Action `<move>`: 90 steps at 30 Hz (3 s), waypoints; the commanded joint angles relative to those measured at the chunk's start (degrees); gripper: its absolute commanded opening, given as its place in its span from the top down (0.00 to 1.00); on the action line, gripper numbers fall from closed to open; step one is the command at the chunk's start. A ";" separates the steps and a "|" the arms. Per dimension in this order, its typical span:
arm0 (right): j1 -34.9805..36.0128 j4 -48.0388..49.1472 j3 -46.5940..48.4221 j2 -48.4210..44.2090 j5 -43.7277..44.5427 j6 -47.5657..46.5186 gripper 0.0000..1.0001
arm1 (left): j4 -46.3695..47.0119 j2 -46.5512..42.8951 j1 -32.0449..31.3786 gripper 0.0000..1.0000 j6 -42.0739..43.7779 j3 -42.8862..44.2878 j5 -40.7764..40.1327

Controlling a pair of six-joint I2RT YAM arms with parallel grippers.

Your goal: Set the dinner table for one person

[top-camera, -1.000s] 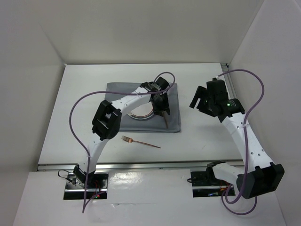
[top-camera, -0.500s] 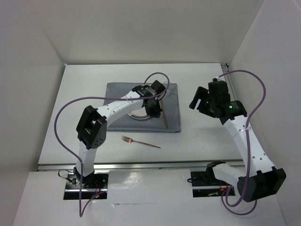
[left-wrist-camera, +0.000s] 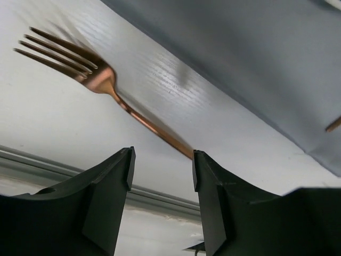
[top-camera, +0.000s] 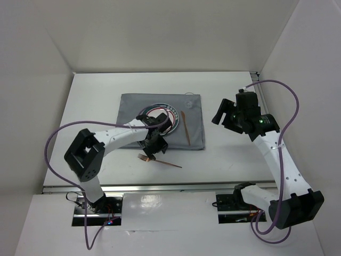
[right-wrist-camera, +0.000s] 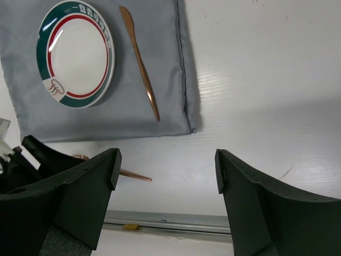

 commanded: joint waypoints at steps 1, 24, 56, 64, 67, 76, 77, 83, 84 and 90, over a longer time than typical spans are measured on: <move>-0.36 1.48 0.58 -0.12 -1.15 -1.43 0.17 | 1.12 3.82 -0.24 0.37 -5.18 0.86 3.15; -0.36 0.33 0.05 -1.26 0.08 -3.02 0.17 | 2.61 9.27 -0.86 0.42 -11.52 -0.55 3.24; -0.36 5.25 3.04 2.96 -2.91 -2.31 0.17 | -6.32 -5.43 14.17 1.00 39.84 17.76 -24.33; -0.36 4.72 3.57 4.10 -1.95 -2.31 0.17 | -11.97 17.35 18.83 1.00 58.43 37.41 -21.90; -0.36 4.72 3.04 4.10 -1.94 -2.31 0.17 | -12.68 22.45 20.24 1.00 60.29 39.79 -19.88; -0.36 4.72 1.99 5.77 -0.10 -2.31 0.17 | -7.32 27.64 22.43 1.00 62.04 39.87 -11.52; -0.36 4.72 1.99 5.77 -0.10 -2.31 0.17 | -7.32 29.48 22.43 1.00 62.05 40.75 -11.52; -0.36 5.25 1.37 6.30 0.42 -2.31 0.17 | -9.25 33.89 23.49 1.00 61.34 45.15 -13.72; -0.36 4.73 1.37 6.30 0.43 -2.31 0.17 | -9.25 34.50 24.27 1.00 59.95 45.15 -13.72; -0.36 4.72 0.67 6.30 1.75 -2.31 0.17 | -7.14 33.98 26.39 0.68 59.94 42.60 -9.85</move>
